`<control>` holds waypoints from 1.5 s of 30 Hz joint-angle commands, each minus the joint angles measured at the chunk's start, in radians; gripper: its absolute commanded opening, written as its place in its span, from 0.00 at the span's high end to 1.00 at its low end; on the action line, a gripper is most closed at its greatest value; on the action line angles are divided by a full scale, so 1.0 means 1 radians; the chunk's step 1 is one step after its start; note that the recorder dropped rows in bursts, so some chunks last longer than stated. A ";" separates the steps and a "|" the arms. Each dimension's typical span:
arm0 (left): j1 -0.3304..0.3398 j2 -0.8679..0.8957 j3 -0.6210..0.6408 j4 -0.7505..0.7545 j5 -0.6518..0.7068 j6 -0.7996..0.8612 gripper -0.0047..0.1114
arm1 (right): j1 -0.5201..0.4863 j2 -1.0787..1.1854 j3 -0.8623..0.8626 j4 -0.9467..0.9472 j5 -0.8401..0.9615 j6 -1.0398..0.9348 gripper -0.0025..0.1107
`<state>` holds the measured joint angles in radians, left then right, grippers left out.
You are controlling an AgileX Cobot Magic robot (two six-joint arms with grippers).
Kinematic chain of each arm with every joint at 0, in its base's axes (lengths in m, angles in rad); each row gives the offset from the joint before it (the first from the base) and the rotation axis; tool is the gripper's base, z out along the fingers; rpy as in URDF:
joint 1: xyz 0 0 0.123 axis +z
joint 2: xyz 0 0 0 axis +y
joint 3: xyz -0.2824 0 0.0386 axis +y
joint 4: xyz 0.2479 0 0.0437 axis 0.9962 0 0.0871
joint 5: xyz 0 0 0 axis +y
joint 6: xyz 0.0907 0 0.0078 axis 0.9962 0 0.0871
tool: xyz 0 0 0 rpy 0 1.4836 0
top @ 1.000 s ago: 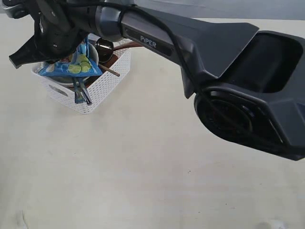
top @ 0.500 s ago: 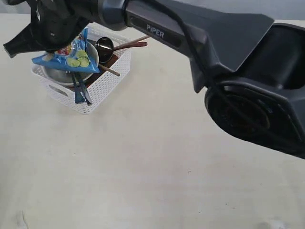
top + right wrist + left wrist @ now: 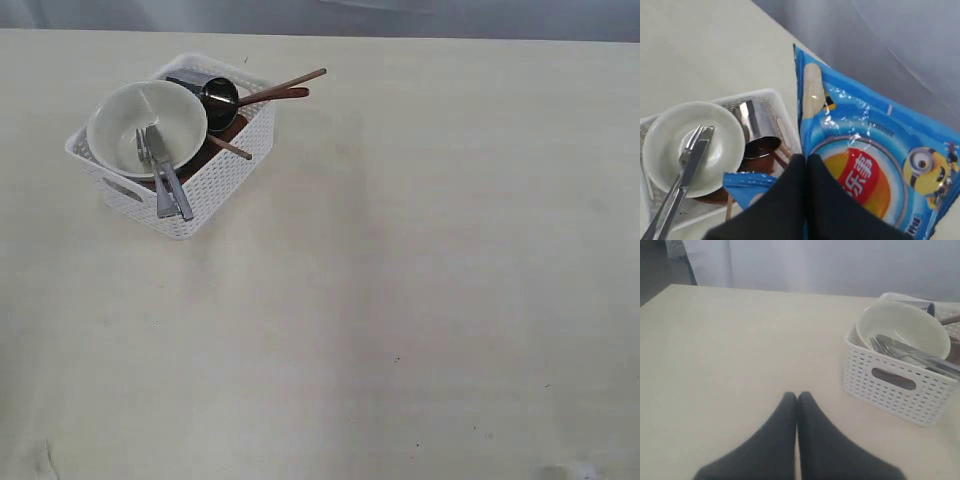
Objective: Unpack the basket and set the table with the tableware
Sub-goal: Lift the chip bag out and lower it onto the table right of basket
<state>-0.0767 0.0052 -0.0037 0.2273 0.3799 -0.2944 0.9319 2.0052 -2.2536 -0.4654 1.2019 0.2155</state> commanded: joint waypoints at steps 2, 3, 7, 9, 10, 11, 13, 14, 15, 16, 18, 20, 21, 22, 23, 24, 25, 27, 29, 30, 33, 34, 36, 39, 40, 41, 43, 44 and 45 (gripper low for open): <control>-0.006 -0.005 0.004 0.003 -0.006 0.000 0.96 | -0.111 -0.105 0.031 0.094 0.019 -0.035 0.98; -0.006 -0.005 0.004 0.003 -0.006 0.000 0.96 | -0.141 -0.120 0.048 0.116 0.019 -0.044 0.98; -0.006 -0.005 0.004 0.003 -0.006 0.000 0.96 | -0.256 -0.189 0.178 0.148 0.019 -0.056 0.98; -0.006 -0.005 0.004 0.003 -0.006 0.000 0.96 | -0.309 -0.214 0.275 0.148 0.019 -0.056 0.98; -0.006 -0.005 0.004 0.003 -0.006 0.000 0.96 | -0.345 -0.231 0.332 0.155 0.019 -0.056 0.98; -0.006 -0.005 0.004 0.003 -0.006 0.000 0.96 | -0.368 -0.243 0.391 0.169 0.000 -0.056 0.98; -0.006 -0.005 0.004 0.003 -0.006 0.000 0.96 | -0.425 -0.265 0.504 0.220 -0.105 -0.056 0.98; -0.006 -0.005 0.004 0.003 -0.006 0.000 0.96 | -0.452 -0.272 0.548 0.247 -0.147 -0.066 0.98; -0.006 -0.005 0.004 0.003 -0.006 0.000 0.96 | -0.472 -0.278 0.591 0.268 -0.190 -0.076 0.98; -0.006 -0.005 0.004 0.003 -0.006 0.000 0.96 | -0.501 -0.279 0.651 0.296 -0.251 -0.084 0.98; -0.006 -0.005 0.004 0.003 -0.006 0.000 0.96 | -0.536 -0.277 0.734 0.324 -0.332 -0.091 0.98; -0.006 -0.005 0.004 0.003 -0.006 0.000 0.96 | -0.578 -0.261 0.849 0.365 -0.445 -0.105 0.98; -0.006 -0.005 0.004 0.003 -0.006 0.000 0.96 | -0.588 -0.250 0.884 0.373 -0.470 -0.110 0.98; -0.006 -0.005 0.004 0.003 -0.006 0.000 0.96 | -0.592 -0.241 0.902 0.373 -0.484 -0.112 0.98; -0.006 -0.005 0.004 0.003 -0.006 0.000 0.96 | -0.592 -0.227 0.919 0.373 -0.499 -0.112 0.98; -0.006 -0.005 0.004 0.003 -0.006 0.000 0.96 | -0.592 -0.213 0.929 0.378 -0.508 -0.112 0.98; -0.006 -0.005 0.004 0.003 -0.006 0.000 0.96 | -0.592 -0.179 0.933 0.405 -0.512 -0.112 0.98; -0.006 -0.005 0.004 0.003 -0.006 0.000 0.96 | -0.583 -0.130 0.933 0.479 -0.512 -0.147 0.98; -0.006 -0.005 0.004 0.003 -0.006 0.000 0.96 | -0.581 -0.083 0.933 0.490 -0.529 -0.170 0.98; -0.006 -0.005 0.004 0.003 -0.006 0.000 0.96 | -0.581 -0.059 0.933 0.490 -0.546 -0.170 0.98; -0.006 -0.005 0.004 0.003 -0.006 0.000 0.96 | -0.581 -0.025 0.933 0.490 -0.576 -0.170 0.98; -0.006 -0.005 0.004 0.003 -0.006 0.000 0.96 | -0.581 -0.019 0.933 0.492 -0.578 -0.170 0.98; -0.006 -0.005 0.004 0.003 -0.006 0.000 0.96 | -0.579 -0.012 0.933 0.492 -0.578 -0.171 0.98; -0.006 -0.005 0.004 0.003 -0.006 0.000 0.96 | -0.581 -0.012 0.933 0.488 -0.583 -0.180 0.98; -0.006 -0.005 0.004 0.003 -0.006 0.000 0.96 | -0.581 -0.012 0.933 0.488 -0.586 -0.185 0.98; -0.006 -0.005 0.004 0.003 -0.006 0.000 0.96 | -0.581 -0.012 0.933 0.488 -0.586 -0.190 0.98; -0.006 -0.005 0.004 0.003 -0.006 0.000 0.96 | -0.581 -0.012 0.933 0.488 -0.586 -0.192 0.98; -0.006 -0.005 0.004 0.003 -0.006 0.000 0.96 | -0.581 -0.012 0.933 0.488 -0.586 -0.193 0.98; -0.006 -0.005 0.004 0.003 -0.006 0.000 0.96 | -0.581 -0.012 0.933 0.488 -0.586 -0.194 0.96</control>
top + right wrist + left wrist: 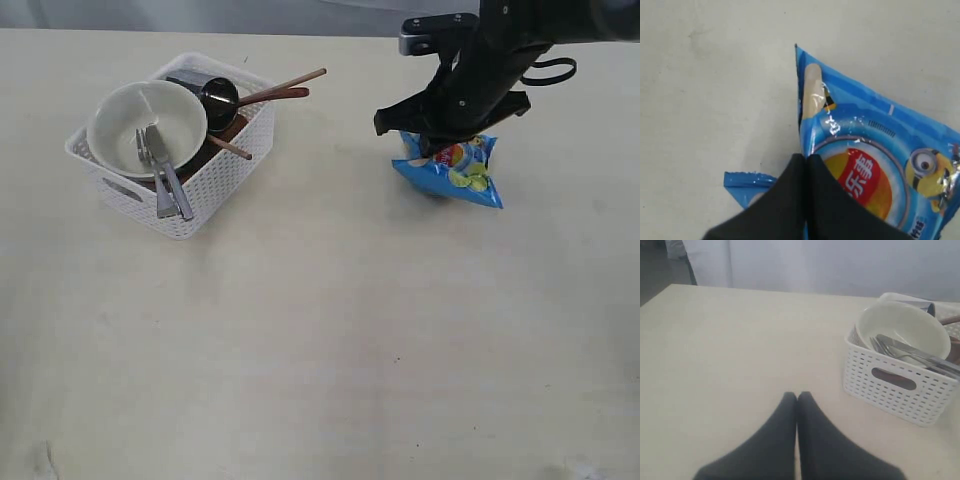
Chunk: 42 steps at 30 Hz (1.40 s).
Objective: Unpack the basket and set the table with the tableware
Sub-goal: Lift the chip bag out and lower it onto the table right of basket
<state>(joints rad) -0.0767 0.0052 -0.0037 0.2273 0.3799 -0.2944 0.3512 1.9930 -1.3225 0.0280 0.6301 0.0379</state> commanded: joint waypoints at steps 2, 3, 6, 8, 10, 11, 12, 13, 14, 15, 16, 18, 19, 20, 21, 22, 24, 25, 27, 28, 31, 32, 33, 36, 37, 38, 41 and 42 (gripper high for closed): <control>-0.006 -0.005 0.004 0.003 -0.006 0.000 0.96 | 0.000 0.000 0.002 -0.001 -0.014 -0.020 0.87; -0.006 -0.005 0.004 0.003 -0.006 0.000 0.96 | 0.000 0.000 0.002 -0.001 -0.014 -0.020 0.80; -0.006 -0.005 0.004 0.003 -0.006 0.000 0.96 | 0.000 0.000 -0.004 -0.001 -0.003 -0.026 0.57; -0.006 -0.005 0.004 0.003 -0.006 0.000 0.96 | 0.000 -0.002 -0.009 -0.001 0.001 -0.026 0.48; -0.006 -0.005 0.004 0.003 -0.006 0.000 0.96 | 0.000 -0.008 -0.021 -0.001 0.012 -0.026 0.47; -0.006 -0.005 0.004 0.003 -0.006 0.000 0.96 | 0.000 -0.015 -0.026 -0.001 0.018 -0.026 0.47; -0.006 -0.005 0.004 0.003 -0.006 0.000 0.96 | 0.000 -0.024 -0.034 0.002 0.020 -0.026 0.47; -0.006 -0.005 0.004 0.003 -0.006 0.000 0.96 | 0.000 -0.035 -0.040 0.002 0.022 -0.026 0.47; -0.006 -0.005 0.004 0.003 -0.006 0.000 0.96 | 0.000 -0.049 -0.045 0.002 0.022 -0.026 0.47; -0.006 -0.005 0.004 0.003 -0.006 0.000 0.96 | 0.000 -0.063 -0.052 0.002 0.025 -0.026 0.47; -0.006 -0.005 0.004 0.003 -0.006 0.000 0.96 | 0.000 -0.075 -0.059 0.002 0.025 -0.026 0.47; -0.006 -0.005 0.004 0.003 -0.006 0.000 0.96 | 0.000 -0.106 -0.065 0.002 0.025 -0.026 0.47; -0.006 -0.005 0.004 0.003 -0.006 0.000 0.96 | 0.000 -0.118 -0.065 -0.005 0.022 -0.026 0.48; -0.006 -0.005 0.004 0.003 -0.006 0.000 0.96 | 0.000 -0.131 -0.065 -0.017 0.021 -0.026 0.50; -0.006 -0.005 0.004 0.003 -0.006 0.000 0.96 | 0.000 -0.142 -0.065 -0.028 0.023 -0.023 0.55; -0.006 -0.005 0.004 0.003 -0.006 0.000 0.96 | 0.000 -0.149 -0.065 -0.028 0.025 -0.023 0.59; -0.006 -0.005 0.004 0.003 -0.006 0.000 0.96 | 0.000 -0.152 -0.065 -0.028 0.031 -0.023 0.74; -0.006 -0.005 0.004 0.003 -0.006 0.000 0.96 | 0.000 -0.152 -0.065 -0.028 0.032 -0.023 0.82; -0.006 -0.005 0.004 0.003 -0.006 0.000 0.96 | 0.000 -0.143 -0.065 -0.028 0.032 -0.023 0.98; -0.006 -0.005 0.004 0.003 -0.006 0.000 0.96 | 0.000 -0.139 -0.065 -0.028 0.032 -0.021 0.98; -0.006 -0.005 0.004 0.003 -0.006 0.000 0.96 | 0.000 -0.125 -0.065 -0.045 0.032 -0.002 0.98; -0.006 -0.005 0.004 0.003 -0.006 0.000 0.96 | 0.000 -0.120 -0.065 -0.059 0.032 0.011 0.98; -0.006 -0.005 0.004 0.003 -0.006 0.000 0.96 | 0.000 -0.116 -0.065 -0.071 0.034 0.024 0.98; -0.006 -0.005 0.004 0.003 -0.006 0.000 0.96 | 0.000 -0.104 -0.065 -0.121 0.050 0.071 0.98; -0.006 -0.005 0.004 0.003 -0.006 0.000 0.96 | 0.000 -0.097 -0.065 -0.139 0.064 0.086 0.98; -0.006 -0.005 0.004 0.003 -0.006 0.000 0.96 | 0.000 -0.093 -0.065 -0.151 0.075 0.093 0.98; -0.006 -0.005 0.004 0.003 -0.006 0.000 0.96 | 0.000 -0.075 -0.065 -0.164 0.113 0.101 0.98; -0.006 -0.005 0.004 0.003 -0.006 0.000 0.96 | 0.000 -0.069 -0.063 -0.164 0.118 0.101 0.98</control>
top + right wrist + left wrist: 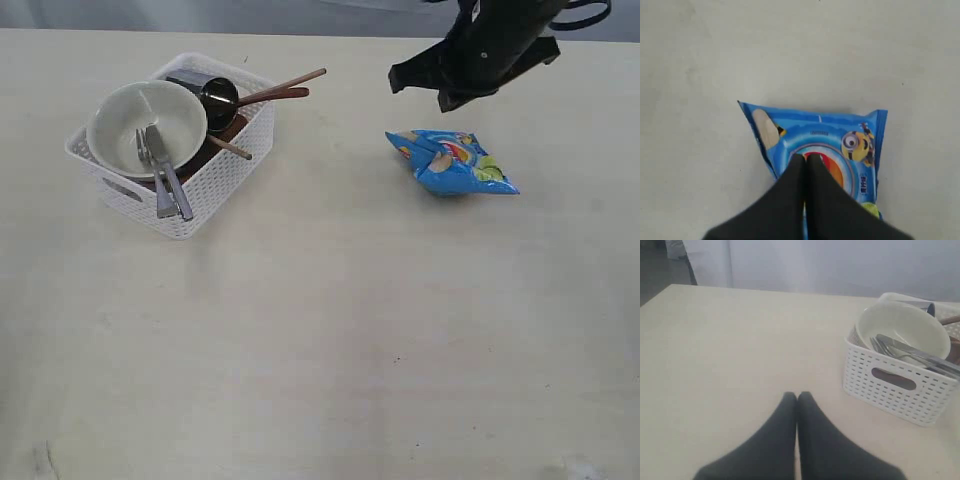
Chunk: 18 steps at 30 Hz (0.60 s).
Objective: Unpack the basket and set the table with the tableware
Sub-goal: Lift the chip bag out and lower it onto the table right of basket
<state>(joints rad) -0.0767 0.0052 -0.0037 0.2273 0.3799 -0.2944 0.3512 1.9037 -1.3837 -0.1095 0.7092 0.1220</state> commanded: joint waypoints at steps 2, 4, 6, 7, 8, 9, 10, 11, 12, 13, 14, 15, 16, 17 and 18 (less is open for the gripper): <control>-0.006 -0.005 0.004 0.003 -0.006 0.000 0.96 | 0.000 0.033 0.011 -0.027 0.032 0.017 0.98; -0.006 -0.005 0.004 0.003 -0.006 0.000 0.96 | 0.000 0.043 0.029 -0.027 0.014 0.017 0.98; -0.006 -0.005 0.004 0.003 -0.006 0.000 0.96 | 0.000 0.054 0.048 -0.027 -0.008 0.017 0.98; -0.006 -0.005 0.004 0.003 -0.006 0.000 0.96 | 0.000 0.062 0.058 -0.027 -0.013 0.017 0.98; -0.006 -0.005 0.004 0.003 -0.006 0.000 0.96 | 0.000 0.067 0.063 -0.027 -0.022 0.017 0.98; -0.006 -0.005 0.004 0.003 -0.006 0.000 0.96 | 0.000 0.082 0.071 -0.027 -0.027 0.020 0.98; -0.006 -0.005 0.004 0.003 -0.006 0.000 0.96 | 0.000 0.090 0.073 -0.027 -0.029 0.020 0.98; -0.006 -0.005 0.004 0.003 -0.006 0.000 0.96 | 0.000 0.103 0.076 -0.027 -0.029 0.020 0.98; -0.006 -0.005 0.004 0.003 -0.006 0.000 0.96 | 0.000 0.115 0.076 -0.025 -0.029 0.020 0.98; -0.006 -0.005 0.004 0.003 -0.006 0.000 0.96 | 0.000 0.127 0.076 -0.022 -0.029 0.020 0.98; -0.006 -0.005 0.004 0.003 -0.006 0.000 0.96 | 0.000 0.137 0.076 -0.022 -0.029 0.020 0.98; -0.006 -0.005 0.004 0.003 -0.006 0.000 0.96 | 0.000 0.149 0.076 -0.022 -0.031 0.020 0.98; -0.006 -0.005 0.004 0.003 -0.006 0.000 0.96 | 0.000 0.154 0.076 -0.022 -0.036 0.020 0.98; -0.006 -0.005 0.004 0.003 -0.006 0.000 0.96 | 0.000 0.158 0.076 -0.022 -0.038 0.022 0.98; -0.006 -0.005 0.004 0.003 -0.006 0.000 0.96 | 0.000 0.158 0.076 -0.022 -0.043 0.027 0.98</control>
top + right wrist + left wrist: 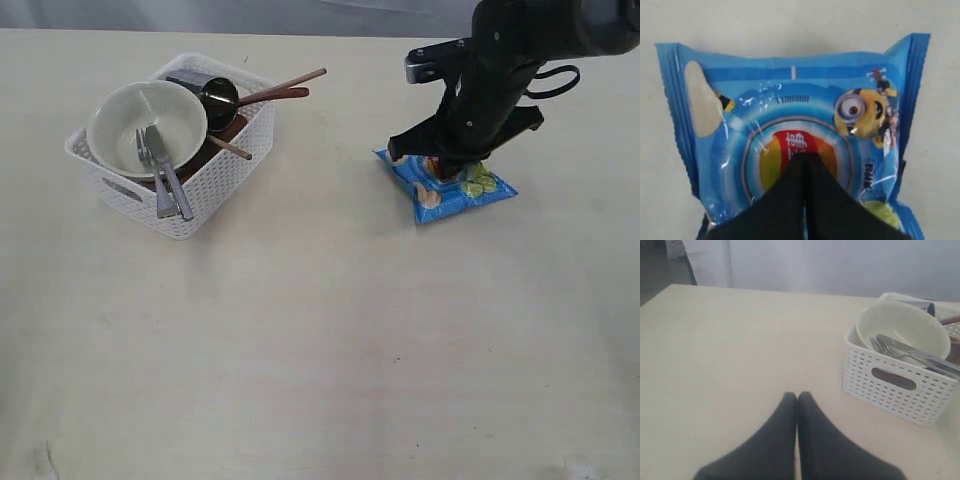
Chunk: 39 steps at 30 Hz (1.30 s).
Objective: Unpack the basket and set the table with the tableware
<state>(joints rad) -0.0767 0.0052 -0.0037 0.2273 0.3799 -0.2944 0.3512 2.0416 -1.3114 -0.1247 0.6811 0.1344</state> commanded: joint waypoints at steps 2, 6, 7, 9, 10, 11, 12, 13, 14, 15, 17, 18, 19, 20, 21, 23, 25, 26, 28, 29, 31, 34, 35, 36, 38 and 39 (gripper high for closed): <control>-0.006 -0.005 0.004 0.003 -0.006 0.000 0.96 | 0.000 0.020 0.003 -0.007 -0.014 0.015 0.98; -0.006 -0.005 0.004 0.003 -0.006 0.000 0.96 | 0.000 -0.017 0.003 -0.007 -0.014 0.014 0.98; -0.006 -0.005 0.004 0.003 -0.006 0.000 0.96 | 0.000 -0.030 0.003 -0.007 -0.013 0.014 0.98; -0.006 -0.005 0.004 0.003 -0.006 0.000 0.96 | 0.002 -0.068 0.003 -0.004 -0.011 0.014 0.98; -0.006 -0.005 0.004 0.003 -0.006 0.000 0.96 | 0.002 -0.084 0.003 0.000 -0.011 0.014 0.98; -0.006 -0.005 0.004 0.003 -0.006 0.000 0.96 | 0.002 -0.105 0.003 0.004 -0.011 0.014 0.98; -0.006 -0.005 0.004 0.003 -0.006 0.000 0.96 | 0.002 -0.127 0.003 0.009 -0.011 0.014 0.98; -0.006 -0.005 0.004 0.003 -0.006 0.000 0.96 | 0.002 -0.148 0.003 0.012 -0.011 0.014 0.98; -0.006 -0.005 0.004 0.003 -0.006 0.000 0.96 | 0.002 -0.165 0.003 0.017 -0.011 0.005 0.98; -0.006 -0.005 0.004 0.003 -0.006 0.000 0.96 | 0.002 -0.188 0.003 0.027 -0.011 -0.001 0.98; -0.006 -0.005 0.004 0.003 -0.006 0.000 0.96 | 0.002 -0.221 0.003 0.044 -0.011 -0.008 0.98; -0.006 -0.005 0.004 0.003 -0.006 0.000 0.96 | 0.002 -0.235 0.003 0.060 -0.011 -0.025 0.98; -0.006 -0.005 0.004 0.003 -0.006 0.000 0.96 | 0.002 -0.248 0.003 0.083 -0.011 -0.050 0.98; -0.006 -0.005 0.004 0.003 -0.006 0.000 0.96 | 0.002 -0.257 0.003 0.113 -0.011 -0.074 0.98; -0.006 -0.005 0.004 0.003 -0.006 0.000 0.96 | 0.002 -0.265 0.003 0.152 -0.011 -0.117 0.98; -0.006 -0.005 0.004 0.003 -0.006 0.000 0.96 | 0.002 -0.274 0.003 0.233 -0.003 -0.217 0.98; -0.006 -0.005 0.004 0.003 -0.006 0.000 0.96 | 0.002 -0.274 0.003 0.318 0.004 -0.339 0.98; -0.006 -0.005 0.004 0.003 -0.006 0.000 0.96 | 0.002 -0.274 0.003 0.345 0.004 -0.393 0.98; -0.006 -0.005 0.004 0.003 -0.006 0.000 0.96 | 0.002 -0.272 0.003 0.385 0.002 -0.473 0.98; -0.006 -0.005 0.004 0.003 -0.006 0.000 0.96 | 0.002 -0.272 0.003 0.390 -0.005 -0.490 0.98; -0.006 -0.005 0.004 0.003 -0.006 0.000 0.96 | 0.002 -0.272 0.003 0.390 -0.035 -0.516 0.98; -0.006 -0.005 0.004 0.003 -0.006 0.000 0.96 | 0.002 -0.274 -0.003 0.390 -0.078 -0.524 0.98; -0.006 -0.005 0.004 0.003 -0.006 0.000 0.96 | 0.002 -0.278 -0.001 0.390 -0.077 -0.524 0.98; -0.006 -0.005 0.004 0.003 -0.006 0.000 0.96 | 0.002 -0.283 -0.001 0.390 -0.077 -0.527 0.98; -0.006 -0.005 0.004 0.031 -0.015 0.031 0.96 | 0.002 -0.293 -0.001 0.390 -0.072 -0.527 0.98; -0.006 -0.005 0.004 0.075 -0.028 0.064 0.96 | 0.002 -0.294 -0.001 0.390 -0.067 -0.527 0.98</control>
<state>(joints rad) -0.0767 0.0052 -0.0037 0.2418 0.3799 -0.2842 0.3518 1.7689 -1.3075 0.2616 0.6151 -0.3774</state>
